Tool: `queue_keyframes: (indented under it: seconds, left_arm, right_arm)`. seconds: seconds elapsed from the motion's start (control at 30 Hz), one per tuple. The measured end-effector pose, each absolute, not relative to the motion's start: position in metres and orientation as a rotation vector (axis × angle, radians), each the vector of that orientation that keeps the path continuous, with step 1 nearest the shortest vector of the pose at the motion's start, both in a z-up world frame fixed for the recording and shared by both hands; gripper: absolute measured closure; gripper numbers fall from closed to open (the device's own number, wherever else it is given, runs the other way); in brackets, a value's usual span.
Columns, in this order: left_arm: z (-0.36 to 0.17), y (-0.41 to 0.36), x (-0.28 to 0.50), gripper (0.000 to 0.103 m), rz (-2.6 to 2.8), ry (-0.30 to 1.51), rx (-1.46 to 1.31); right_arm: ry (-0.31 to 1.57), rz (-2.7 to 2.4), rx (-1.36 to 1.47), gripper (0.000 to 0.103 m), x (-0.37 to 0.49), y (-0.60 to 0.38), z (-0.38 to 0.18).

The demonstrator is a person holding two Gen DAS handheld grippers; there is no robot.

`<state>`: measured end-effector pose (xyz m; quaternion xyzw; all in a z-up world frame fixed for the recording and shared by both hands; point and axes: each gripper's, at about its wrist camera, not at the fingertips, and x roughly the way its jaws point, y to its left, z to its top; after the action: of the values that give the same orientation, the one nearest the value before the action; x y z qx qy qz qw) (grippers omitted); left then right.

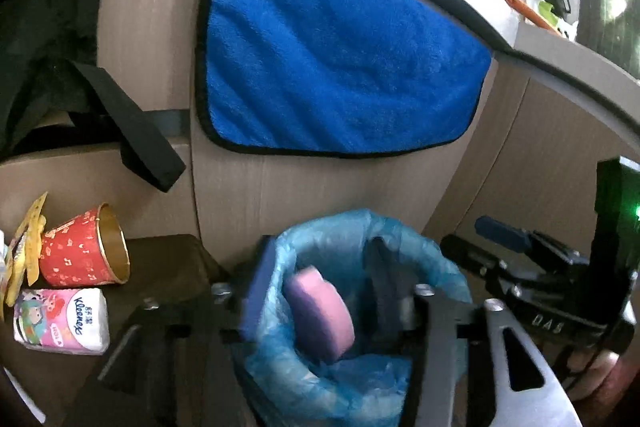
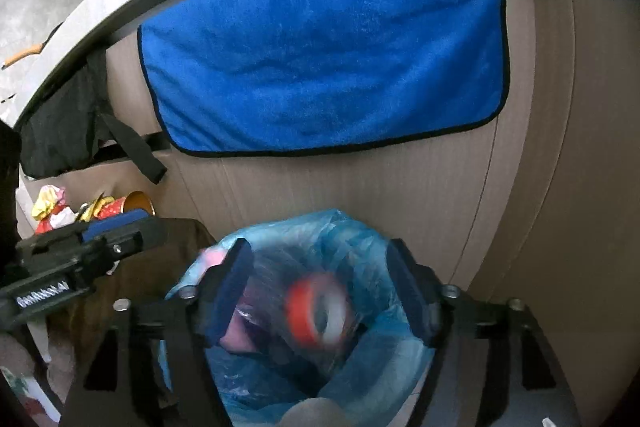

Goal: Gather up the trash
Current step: 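Carry both items over the blue bin and open both grippers, then return both tools to the table and grasp the white tissue with the right gripper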

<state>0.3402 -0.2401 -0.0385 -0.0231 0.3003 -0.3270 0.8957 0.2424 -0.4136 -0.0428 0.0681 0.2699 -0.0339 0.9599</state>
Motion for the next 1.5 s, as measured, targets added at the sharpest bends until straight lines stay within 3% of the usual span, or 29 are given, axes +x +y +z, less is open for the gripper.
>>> queue_keyframes:
  seconds: [0.4, 1.0, 1.3, 1.5]
  left_arm:
    - [-0.025, -0.141, 0.321, 0.039, -0.522, 0.624, -0.128]
    - [-0.038, 0.089, 0.250, 0.038, -0.124, 0.598, -0.181]
    - [-0.060, 0.137, 0.251, 0.038, -0.119, 0.653, -0.223]
    - [-0.061, 0.155, 0.252, 0.038, -0.117, 0.664, -0.226]
  right_arm:
    - [0.547, -0.052, 0.130, 0.035, 0.216, -0.392, -0.028]
    - [0.589, 0.236, -0.020, 0.035, 0.223, -0.224, -0.016]
    - [0.693, 0.445, -0.107, 0.036, 0.257, -0.131, -0.044]
    - [0.765, 0.569, -0.184, 0.049, 0.280, -0.071, -0.063]
